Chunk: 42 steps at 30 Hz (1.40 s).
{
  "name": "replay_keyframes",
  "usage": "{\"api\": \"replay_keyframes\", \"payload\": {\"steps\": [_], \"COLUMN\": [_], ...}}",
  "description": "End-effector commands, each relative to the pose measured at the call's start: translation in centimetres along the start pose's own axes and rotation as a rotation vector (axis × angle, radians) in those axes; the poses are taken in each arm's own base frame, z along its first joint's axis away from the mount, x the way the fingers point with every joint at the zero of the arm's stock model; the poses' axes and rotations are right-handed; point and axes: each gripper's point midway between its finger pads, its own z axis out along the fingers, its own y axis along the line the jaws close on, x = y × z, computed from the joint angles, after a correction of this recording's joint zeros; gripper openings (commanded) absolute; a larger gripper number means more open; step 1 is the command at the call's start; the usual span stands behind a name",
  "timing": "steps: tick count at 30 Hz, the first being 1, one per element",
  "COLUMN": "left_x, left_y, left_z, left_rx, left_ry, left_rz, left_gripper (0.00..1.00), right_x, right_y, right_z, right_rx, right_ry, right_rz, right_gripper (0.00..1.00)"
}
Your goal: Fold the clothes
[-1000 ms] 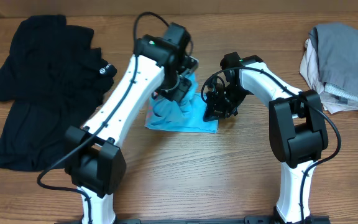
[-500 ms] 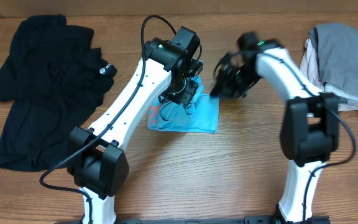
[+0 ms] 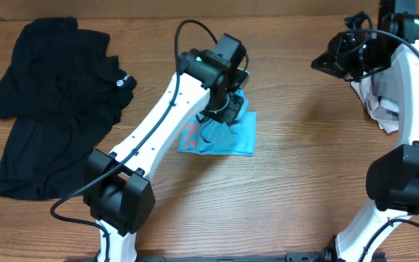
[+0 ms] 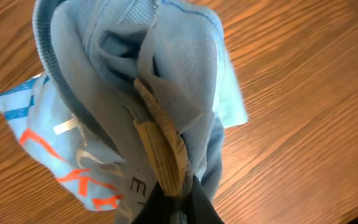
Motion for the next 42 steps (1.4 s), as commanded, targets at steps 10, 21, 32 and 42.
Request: {"api": "replay_keyframes", "payload": {"steps": [10, 21, 32, 42], "left_x": [-0.6, -3.3, -2.7, -0.6], "left_y": [-4.2, 3.5, 16.1, 18.9], "left_z": [1.2, -2.9, -6.2, -4.6], "left_rx": [0.045, -0.023, -0.079, -0.164], "left_ry": [-0.014, -0.111, -0.176, -0.119], "left_rz": [0.024, -0.155, -0.455, -0.497], "left_gripper": [1.0, 1.0, 1.0, 1.0], "right_x": [-0.4, 2.1, 7.4, 10.8], "right_y": [-0.8, -1.3, 2.9, 4.4], "right_z": [-0.5, -0.1, 6.6, 14.0], "right_rx": [0.033, 0.079, 0.203, 0.395], "right_ry": [-0.018, 0.079, 0.232, 0.176], "right_rz": [-0.018, -0.07, -0.313, -0.31], "right_gripper": [0.06, 0.2, 0.48, 0.31]}}
